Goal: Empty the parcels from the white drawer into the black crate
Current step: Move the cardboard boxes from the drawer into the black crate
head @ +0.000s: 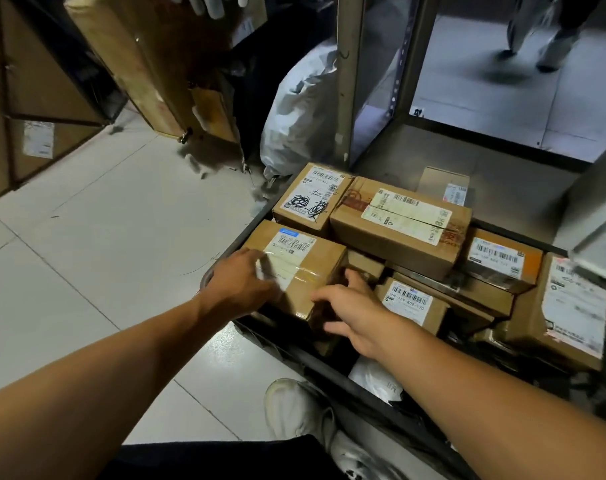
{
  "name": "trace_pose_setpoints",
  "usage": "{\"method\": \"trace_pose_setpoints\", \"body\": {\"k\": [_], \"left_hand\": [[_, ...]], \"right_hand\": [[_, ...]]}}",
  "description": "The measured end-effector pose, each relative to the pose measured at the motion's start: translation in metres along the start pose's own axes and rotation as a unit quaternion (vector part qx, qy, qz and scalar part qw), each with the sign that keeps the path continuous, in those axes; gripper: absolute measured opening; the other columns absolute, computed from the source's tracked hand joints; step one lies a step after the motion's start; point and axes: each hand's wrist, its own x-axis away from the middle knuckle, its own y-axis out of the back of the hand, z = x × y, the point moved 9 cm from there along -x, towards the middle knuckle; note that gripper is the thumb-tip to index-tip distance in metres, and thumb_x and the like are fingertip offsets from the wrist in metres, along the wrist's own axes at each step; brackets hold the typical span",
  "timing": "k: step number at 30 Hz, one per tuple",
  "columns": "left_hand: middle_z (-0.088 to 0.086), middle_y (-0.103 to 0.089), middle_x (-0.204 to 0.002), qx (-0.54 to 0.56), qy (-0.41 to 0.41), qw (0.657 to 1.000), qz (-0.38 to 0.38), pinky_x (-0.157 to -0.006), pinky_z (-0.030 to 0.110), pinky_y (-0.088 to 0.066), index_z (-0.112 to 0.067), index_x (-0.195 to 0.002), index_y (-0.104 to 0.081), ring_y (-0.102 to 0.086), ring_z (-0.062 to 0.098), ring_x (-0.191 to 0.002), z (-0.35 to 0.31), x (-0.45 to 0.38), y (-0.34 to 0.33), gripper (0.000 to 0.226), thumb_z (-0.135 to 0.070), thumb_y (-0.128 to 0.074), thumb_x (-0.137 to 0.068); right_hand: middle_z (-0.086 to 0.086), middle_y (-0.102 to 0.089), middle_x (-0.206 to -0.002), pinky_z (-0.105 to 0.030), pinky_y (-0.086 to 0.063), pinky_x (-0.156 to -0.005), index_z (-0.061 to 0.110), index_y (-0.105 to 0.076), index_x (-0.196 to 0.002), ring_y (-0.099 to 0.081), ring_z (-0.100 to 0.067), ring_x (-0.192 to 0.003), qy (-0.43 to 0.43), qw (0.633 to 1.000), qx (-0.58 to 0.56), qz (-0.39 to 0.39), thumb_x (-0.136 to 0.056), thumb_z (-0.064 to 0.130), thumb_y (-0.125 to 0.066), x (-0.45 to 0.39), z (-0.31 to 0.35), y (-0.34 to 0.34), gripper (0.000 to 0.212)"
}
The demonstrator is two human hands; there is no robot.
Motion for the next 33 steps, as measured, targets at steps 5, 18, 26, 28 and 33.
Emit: {"method": "trace_pose_setpoints", "body": {"k": [5,18,26,28,33], "left_hand": [[0.002,-0.061,-0.108,0.026,-0.012,0.998,0.052,-0.061,0.018,-0.041,-0.017,-0.118,-0.057,-0.057,0.014,-0.087,-0.012,-0.004,-0.002,0.037,-0.018,-0.074,-0.085],[0.006,-0.019,-0.164,-0.325,-0.300,0.897,-0.018,-0.120,0.053,-0.020,-0.030,-0.156,-0.021,-0.016,0.028,-0.151,-0.198,0.052,-0.061,0.086,-0.062,-0.061,-0.086],[0.001,-0.003,-0.168,-0.374,-0.432,0.820,0.024,-0.125,0.046,-0.002,-0.030,-0.159,-0.012,0.003,0.023,-0.154,-0.332,0.121,-0.162,0.080,-0.062,-0.047,-0.094],[0.001,-0.007,-0.168,-0.362,-0.454,0.814,0.015,-0.125,0.044,-0.007,-0.030,-0.158,-0.014,0.000,0.023,-0.154,-0.360,0.132,-0.177,0.078,-0.061,-0.046,-0.095],[0.004,-0.011,-0.167,-0.349,-0.488,0.800,0.015,-0.122,0.041,-0.018,-0.026,-0.158,-0.016,-0.006,0.024,-0.154,-0.415,0.146,-0.215,0.072,-0.055,-0.045,-0.099]], "right_hand": [[0.001,-0.035,-0.158,-0.045,-0.049,-0.105,0.032,-0.024,-0.158,-0.046,-0.016,-0.122,0.022,0.997,0.069,-0.012,-0.090,0.026,-0.072,0.002,0.001,0.014,0.084],[-0.006,-0.020,-0.162,-0.048,-0.031,-0.117,0.031,-0.018,-0.158,-0.016,-0.029,-0.150,0.202,0.757,0.589,-0.197,-0.092,0.058,-0.053,0.095,0.047,0.171,0.079],[-0.008,-0.024,-0.161,-0.044,-0.027,-0.119,0.029,-0.025,-0.156,-0.018,-0.030,-0.149,0.166,0.748,0.548,-0.334,-0.092,0.058,-0.053,0.162,0.042,0.322,0.076],[-0.008,-0.026,-0.160,-0.044,-0.029,-0.117,0.028,-0.026,-0.156,-0.021,-0.030,-0.148,0.155,0.745,0.544,-0.354,-0.093,0.057,-0.053,0.174,0.040,0.354,0.075],[-0.008,-0.030,-0.157,-0.045,-0.034,-0.111,0.028,-0.026,-0.155,-0.026,-0.032,-0.144,0.122,0.748,0.518,-0.397,-0.093,0.057,-0.054,0.193,0.038,0.423,0.074]]}}
